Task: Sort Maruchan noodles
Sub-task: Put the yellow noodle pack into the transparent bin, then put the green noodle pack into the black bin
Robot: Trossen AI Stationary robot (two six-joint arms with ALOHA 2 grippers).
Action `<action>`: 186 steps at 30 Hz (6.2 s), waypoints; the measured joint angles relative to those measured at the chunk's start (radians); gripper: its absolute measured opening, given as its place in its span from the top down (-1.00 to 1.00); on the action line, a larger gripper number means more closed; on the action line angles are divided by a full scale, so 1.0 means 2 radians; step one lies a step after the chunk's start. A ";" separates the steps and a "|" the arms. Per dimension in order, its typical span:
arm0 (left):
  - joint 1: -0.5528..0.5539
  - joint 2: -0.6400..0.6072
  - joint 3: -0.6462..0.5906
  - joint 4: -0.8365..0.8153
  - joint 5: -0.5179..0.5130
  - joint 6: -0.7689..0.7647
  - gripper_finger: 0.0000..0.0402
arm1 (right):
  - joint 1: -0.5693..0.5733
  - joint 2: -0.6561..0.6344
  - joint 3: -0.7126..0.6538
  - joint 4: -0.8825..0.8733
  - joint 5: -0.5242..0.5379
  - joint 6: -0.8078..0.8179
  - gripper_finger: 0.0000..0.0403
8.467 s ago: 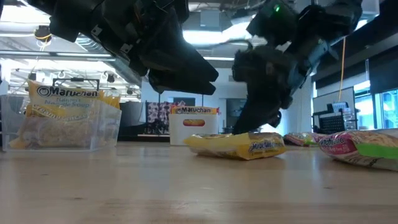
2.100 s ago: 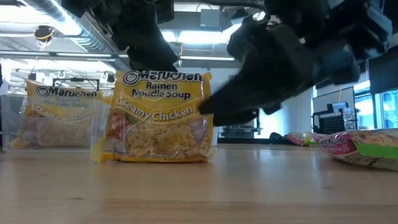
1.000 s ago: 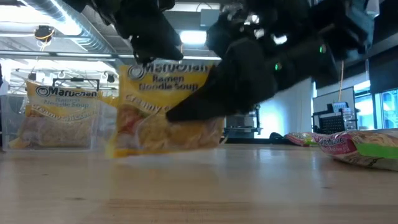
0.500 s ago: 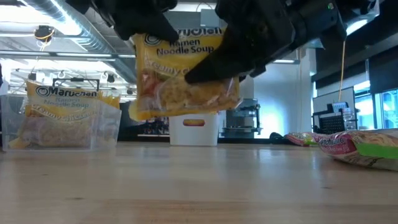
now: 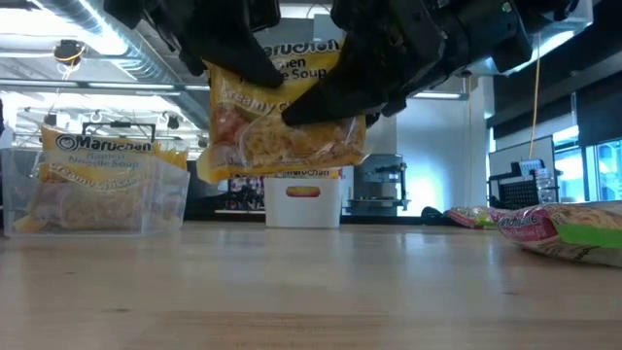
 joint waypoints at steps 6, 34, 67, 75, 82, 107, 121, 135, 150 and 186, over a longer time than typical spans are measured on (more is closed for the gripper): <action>0.000 0.000 0.000 -0.002 -0.002 0.010 0.42 | 0.000 0.000 0.000 0.004 0.002 0.019 0.46; -0.015 -0.283 0.000 -0.430 -0.122 -0.133 0.43 | 0.023 -0.173 -0.074 -0.241 0.042 0.040 -0.33; -0.042 -0.310 -0.177 -0.365 -0.126 -0.144 0.03 | 0.023 -0.172 -0.084 -0.190 0.029 0.042 -0.33; -0.041 -0.310 -0.116 -0.432 -0.130 -0.144 0.01 | 0.023 -0.172 -0.084 -0.191 0.029 0.042 -0.33; -0.041 -0.311 -0.016 -0.426 -0.170 -0.128 0.01 | 0.023 -0.172 -0.084 -0.180 0.025 0.041 -0.33; -0.088 0.061 0.085 -0.070 -0.129 -0.072 0.02 | 0.120 -0.202 -0.045 -0.377 0.000 0.173 -0.33; -0.122 -0.064 0.162 -0.668 -0.189 -0.406 0.32 | 0.132 -0.186 -0.046 -0.362 0.062 0.172 -0.33; -0.127 -0.068 0.115 -0.709 -0.158 -0.423 0.96 | 0.132 -0.183 -0.046 -0.364 0.065 0.172 -0.33; -0.127 -0.067 0.052 -0.674 -0.121 -0.432 0.99 | 0.132 -0.183 -0.046 -0.363 0.069 0.172 -0.33; -0.078 0.280 0.158 0.242 -0.206 -0.042 0.99 | 0.285 -0.177 -0.046 -0.620 0.104 0.478 -0.33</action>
